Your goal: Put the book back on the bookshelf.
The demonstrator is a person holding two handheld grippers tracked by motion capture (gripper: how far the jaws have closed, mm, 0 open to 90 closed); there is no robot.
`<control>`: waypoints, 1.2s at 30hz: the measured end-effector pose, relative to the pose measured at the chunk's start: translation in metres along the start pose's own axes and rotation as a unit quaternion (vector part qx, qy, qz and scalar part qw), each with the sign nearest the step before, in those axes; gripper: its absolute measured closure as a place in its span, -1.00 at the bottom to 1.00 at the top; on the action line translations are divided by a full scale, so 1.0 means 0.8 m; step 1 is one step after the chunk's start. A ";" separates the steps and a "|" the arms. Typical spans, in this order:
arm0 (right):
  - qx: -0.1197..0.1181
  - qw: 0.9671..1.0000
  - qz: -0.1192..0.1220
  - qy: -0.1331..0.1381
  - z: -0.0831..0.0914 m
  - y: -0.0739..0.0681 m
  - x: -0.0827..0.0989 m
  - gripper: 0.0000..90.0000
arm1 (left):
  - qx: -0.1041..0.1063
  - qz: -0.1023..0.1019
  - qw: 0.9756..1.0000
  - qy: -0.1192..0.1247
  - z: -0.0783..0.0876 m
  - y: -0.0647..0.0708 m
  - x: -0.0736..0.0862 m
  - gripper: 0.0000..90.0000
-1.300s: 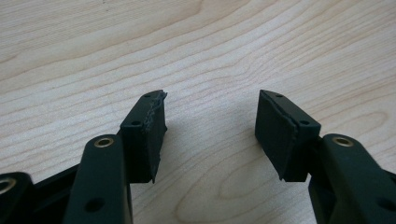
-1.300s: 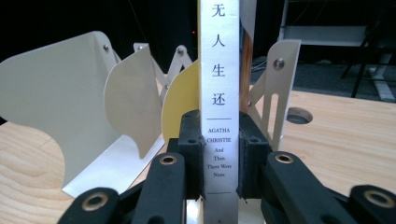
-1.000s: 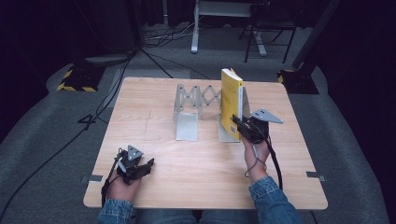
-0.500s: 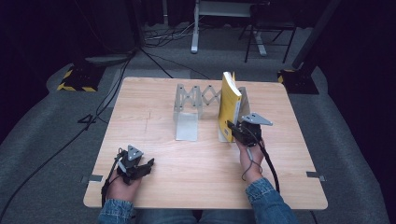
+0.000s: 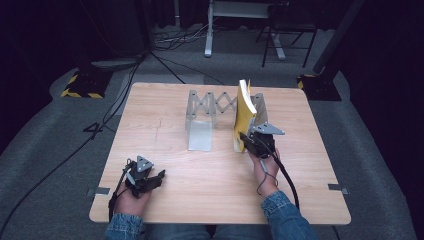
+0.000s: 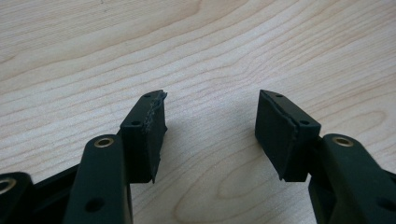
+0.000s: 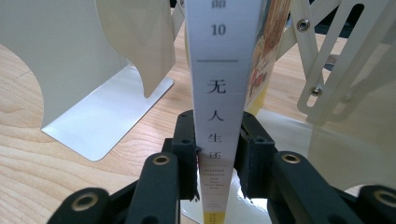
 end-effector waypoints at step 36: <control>-0.034 0.997 0.011 0.072 0.128 0.032 -0.008 0.04 | 0.012 -0.012 1.000 -0.006 0.002 -0.004 0.001 -0.13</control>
Point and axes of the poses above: each handheld gripper's, and its own axes: z roughly backward along the jaws, x roughly out of its underside, y roughly to its right, the point moved 1 cm from there along -z, roughly forward along the jaws, and after that the axes turned 13 degrees about z, right-handed, at the moved point
